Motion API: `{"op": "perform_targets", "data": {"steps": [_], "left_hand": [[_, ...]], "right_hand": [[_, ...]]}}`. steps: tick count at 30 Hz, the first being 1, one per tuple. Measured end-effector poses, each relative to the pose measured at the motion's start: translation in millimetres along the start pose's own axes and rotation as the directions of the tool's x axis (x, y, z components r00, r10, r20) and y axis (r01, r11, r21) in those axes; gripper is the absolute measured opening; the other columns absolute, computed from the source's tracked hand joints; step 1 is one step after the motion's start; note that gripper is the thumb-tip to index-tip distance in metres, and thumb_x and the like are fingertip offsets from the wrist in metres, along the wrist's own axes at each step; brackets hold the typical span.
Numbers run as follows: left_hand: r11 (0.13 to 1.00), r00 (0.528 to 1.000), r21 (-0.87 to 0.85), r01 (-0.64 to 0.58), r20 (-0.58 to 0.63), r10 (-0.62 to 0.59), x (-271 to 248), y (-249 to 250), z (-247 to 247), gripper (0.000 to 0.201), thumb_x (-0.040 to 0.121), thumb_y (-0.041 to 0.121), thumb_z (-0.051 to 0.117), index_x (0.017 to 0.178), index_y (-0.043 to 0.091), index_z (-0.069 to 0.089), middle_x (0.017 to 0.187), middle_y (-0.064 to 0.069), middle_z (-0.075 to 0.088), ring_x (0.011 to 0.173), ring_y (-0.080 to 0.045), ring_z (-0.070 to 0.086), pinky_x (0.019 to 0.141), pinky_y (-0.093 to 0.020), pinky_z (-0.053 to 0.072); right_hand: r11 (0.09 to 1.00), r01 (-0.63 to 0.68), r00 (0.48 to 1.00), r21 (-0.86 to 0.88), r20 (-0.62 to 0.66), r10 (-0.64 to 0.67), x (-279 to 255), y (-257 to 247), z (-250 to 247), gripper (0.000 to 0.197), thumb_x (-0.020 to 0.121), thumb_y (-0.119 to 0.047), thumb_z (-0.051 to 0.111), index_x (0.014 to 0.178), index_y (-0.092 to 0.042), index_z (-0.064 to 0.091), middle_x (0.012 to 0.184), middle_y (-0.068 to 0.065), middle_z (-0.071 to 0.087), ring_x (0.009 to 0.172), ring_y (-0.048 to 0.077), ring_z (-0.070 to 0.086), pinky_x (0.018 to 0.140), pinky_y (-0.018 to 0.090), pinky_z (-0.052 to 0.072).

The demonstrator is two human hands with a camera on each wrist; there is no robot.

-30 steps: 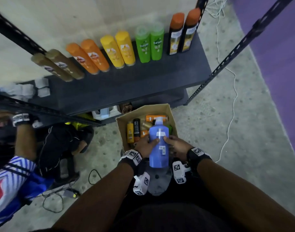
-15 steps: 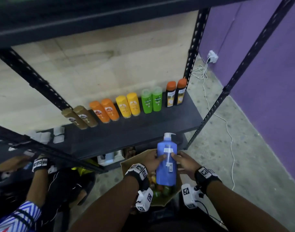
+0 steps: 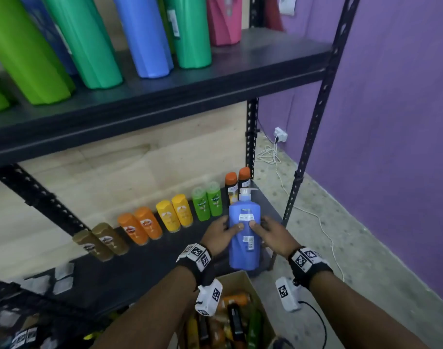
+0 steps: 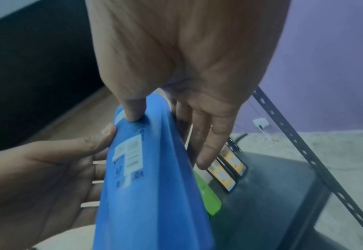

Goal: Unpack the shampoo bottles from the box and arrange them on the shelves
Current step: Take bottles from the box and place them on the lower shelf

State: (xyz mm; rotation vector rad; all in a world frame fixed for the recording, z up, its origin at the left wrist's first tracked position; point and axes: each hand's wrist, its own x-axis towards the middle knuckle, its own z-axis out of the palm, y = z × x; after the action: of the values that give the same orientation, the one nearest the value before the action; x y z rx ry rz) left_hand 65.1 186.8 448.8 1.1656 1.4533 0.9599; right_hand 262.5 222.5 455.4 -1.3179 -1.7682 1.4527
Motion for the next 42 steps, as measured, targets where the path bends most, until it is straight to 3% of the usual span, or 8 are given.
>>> {"op": "perform_targets", "data": {"steps": [4,8,12,16,21,32,36,42], "left_hand": [[0.987,0.988,0.055,-0.153,0.001,0.153,12,48,-2,0.03,0.1,0.024,0.068,0.128,0.02,0.064,0.125,0.0,0.073,0.112,-0.015,0.071,0.102,-0.043,0.055],[0.957,0.96,0.076,-0.28,0.006,0.28,13,105,-7,0.041,0.091,0.033,0.072,0.128,0.019,0.065,0.125,-0.004,0.073,0.113,-0.021,0.07,0.102,-0.047,0.055],[0.917,0.925,0.119,-0.38,0.027,0.379,11,158,-13,0.046,0.091,0.039,0.071,0.134,0.025,0.063,0.123,0.006,0.074,0.11,-0.013,0.071,0.101,-0.045,0.056],[0.864,0.871,0.111,-0.491,0.03,0.491,6,208,-12,0.042,0.093,0.041,0.069,0.133,0.032,0.062,0.122,0.011,0.073,0.109,-0.011,0.071,0.1,-0.044,0.056],[0.773,0.78,0.111,-0.625,0.047,0.624,-6,266,-12,0.036,0.094,0.041,0.069,0.127,0.051,0.059,0.122,0.019,0.072,0.11,-0.002,0.069,0.095,-0.032,0.057],[0.634,0.637,0.083,-0.769,0.015,0.771,-5,356,-27,0.047,0.095,0.029,0.071,0.14,0.027,0.059,0.129,0.011,0.071,0.118,-0.009,0.068,0.104,-0.045,0.054],[0.585,0.584,0.029,-0.811,-0.034,0.811,-5,381,-36,0.048,0.096,0.028,0.069,0.142,0.02,0.058,0.13,0.008,0.071,0.12,-0.01,0.067,0.105,-0.039,0.054],[0.52,0.519,-0.006,-0.854,-0.066,0.852,-6,410,-53,0.043,0.098,0.024,0.067,0.14,0.025,0.059,0.128,0.009,0.072,0.12,-0.012,0.068,0.101,-0.03,0.054]], "right_hand": [[0.993,0.095,0.984,-0.068,-0.148,-0.104,7,-31,-21,0.038,0.101,-0.048,0.058,0.131,-0.024,0.053,0.122,-0.003,0.069,0.101,0.003,0.069,0.081,0.028,0.059],[0.979,0.18,0.958,-0.094,-0.21,-0.197,5,-70,-45,0.048,0.098,-0.056,0.054,0.135,-0.025,0.049,0.129,-0.005,0.065,0.102,0.015,0.071,0.088,0.048,0.059],[0.935,0.322,0.905,-0.15,-0.24,-0.35,0,-111,-75,0.049,0.093,-0.066,0.053,0.13,-0.035,0.049,0.132,-0.016,0.063,0.097,0.004,0.071,0.081,0.036,0.058],[0.888,0.44,0.825,-0.133,-0.33,-0.458,-8,-151,-98,0.03,0.091,-0.068,0.054,0.117,-0.054,0.051,0.122,-0.028,0.064,0.101,0.003,0.069,0.085,0.041,0.06],[0.822,0.561,0.729,-0.091,-0.417,-0.544,-18,-192,-117,0.045,0.09,-0.073,0.055,0.125,-0.044,0.054,0.128,-0.02,0.065,0.108,0.007,0.069,0.089,0.042,0.059],[0.695,0.708,0.582,-0.129,-0.452,-0.676,-17,-279,-154,0.05,0.094,-0.064,0.058,0.136,-0.037,0.054,0.134,-0.014,0.065,0.115,0.013,0.068,0.098,0.052,0.055],[0.653,0.74,0.526,-0.161,-0.465,-0.712,-14,-315,-161,0.053,0.091,-0.07,0.059,0.133,-0.038,0.054,0.132,-0.014,0.066,0.113,0.012,0.069,0.094,0.051,0.057],[0.563,0.805,0.428,-0.186,-0.475,-0.769,-11,-359,-153,0.044,0.099,-0.052,0.057,0.138,-0.033,0.053,0.129,-0.019,0.066,0.112,0.005,0.067,0.089,0.024,0.057]]}}
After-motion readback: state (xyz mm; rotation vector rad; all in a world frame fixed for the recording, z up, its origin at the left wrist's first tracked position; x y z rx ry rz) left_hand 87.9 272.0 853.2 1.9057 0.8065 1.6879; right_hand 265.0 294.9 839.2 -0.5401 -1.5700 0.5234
